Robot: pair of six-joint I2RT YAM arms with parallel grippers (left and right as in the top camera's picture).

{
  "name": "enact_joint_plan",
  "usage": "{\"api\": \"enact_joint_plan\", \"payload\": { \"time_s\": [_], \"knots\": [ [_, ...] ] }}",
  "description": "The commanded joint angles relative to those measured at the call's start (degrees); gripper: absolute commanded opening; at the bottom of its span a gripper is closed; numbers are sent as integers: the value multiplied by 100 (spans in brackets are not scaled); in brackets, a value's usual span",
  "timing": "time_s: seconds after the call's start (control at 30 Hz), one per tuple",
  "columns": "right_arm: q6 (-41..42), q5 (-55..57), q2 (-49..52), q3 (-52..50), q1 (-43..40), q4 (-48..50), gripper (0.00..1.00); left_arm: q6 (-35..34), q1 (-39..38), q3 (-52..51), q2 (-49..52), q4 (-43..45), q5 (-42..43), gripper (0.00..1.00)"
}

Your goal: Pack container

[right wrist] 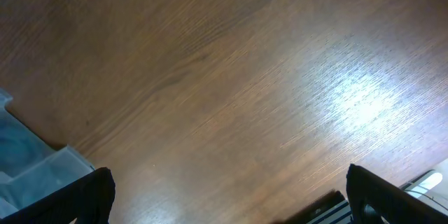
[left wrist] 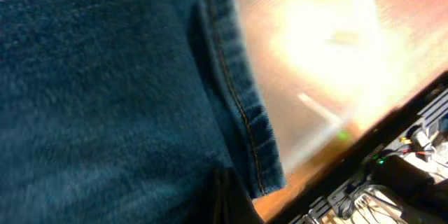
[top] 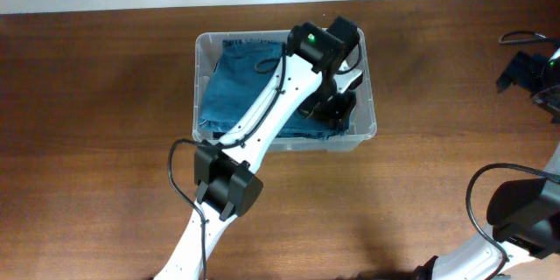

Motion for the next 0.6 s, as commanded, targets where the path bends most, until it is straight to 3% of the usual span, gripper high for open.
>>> {"api": "enact_joint_plan", "payload": {
  "time_s": [0.0, 0.17, 0.3, 0.47, 0.57],
  "knots": [
    [63, -13, -2, -9, -7, 4, 98, -57, 63, -970, -20, -81, -621, 2],
    [63, -13, -2, -9, -7, 4, 99, -59, 170, -1915, -20, 1003, -658, 2],
    [63, -13, -2, -9, -7, 4, 98, -50, 284, -1853, -35, 1290, -660, 2],
    [63, -13, -2, -9, -7, 4, 98, 13, 450, -494, -68, 1005, -688, 2],
    [63, -13, -2, -9, -7, 4, 98, -24, 675, 352, -74, 592, -1272, 3]
  ]
}}
